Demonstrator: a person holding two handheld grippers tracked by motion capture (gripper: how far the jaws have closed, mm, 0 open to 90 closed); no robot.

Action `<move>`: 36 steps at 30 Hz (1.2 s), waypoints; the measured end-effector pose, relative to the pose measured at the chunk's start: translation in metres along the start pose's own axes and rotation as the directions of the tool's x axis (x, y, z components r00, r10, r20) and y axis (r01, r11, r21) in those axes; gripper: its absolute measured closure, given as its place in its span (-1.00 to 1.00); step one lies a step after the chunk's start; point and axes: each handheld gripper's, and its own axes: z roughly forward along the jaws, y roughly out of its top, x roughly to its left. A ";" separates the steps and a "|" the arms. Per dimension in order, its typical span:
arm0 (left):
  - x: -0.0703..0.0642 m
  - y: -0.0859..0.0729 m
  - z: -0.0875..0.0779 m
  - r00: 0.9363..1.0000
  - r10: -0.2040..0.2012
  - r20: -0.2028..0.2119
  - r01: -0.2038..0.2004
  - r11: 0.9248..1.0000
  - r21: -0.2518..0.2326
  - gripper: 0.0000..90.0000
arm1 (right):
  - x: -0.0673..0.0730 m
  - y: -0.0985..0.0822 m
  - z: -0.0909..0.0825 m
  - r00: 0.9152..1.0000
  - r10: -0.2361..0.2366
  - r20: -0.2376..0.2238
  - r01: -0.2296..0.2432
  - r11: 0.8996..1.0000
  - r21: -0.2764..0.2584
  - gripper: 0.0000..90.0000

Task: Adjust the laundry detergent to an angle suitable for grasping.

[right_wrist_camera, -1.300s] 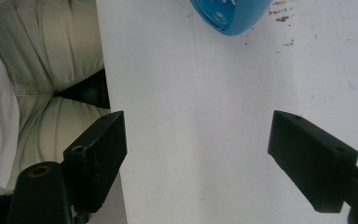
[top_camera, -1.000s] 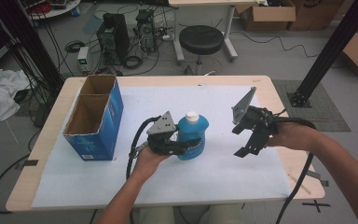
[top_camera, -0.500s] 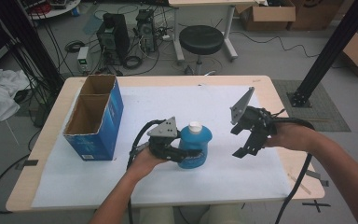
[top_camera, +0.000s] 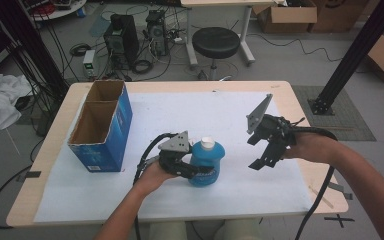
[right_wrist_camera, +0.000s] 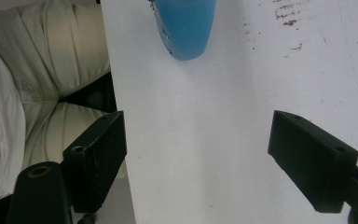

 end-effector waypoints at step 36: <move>-0.001 -0.017 0.003 0.999 0.044 0.030 -0.045 0.998 0.042 -0.02 | 0.002 0.001 0.002 1.000 0.003 -0.006 -0.003 1.000 -0.003 -0.58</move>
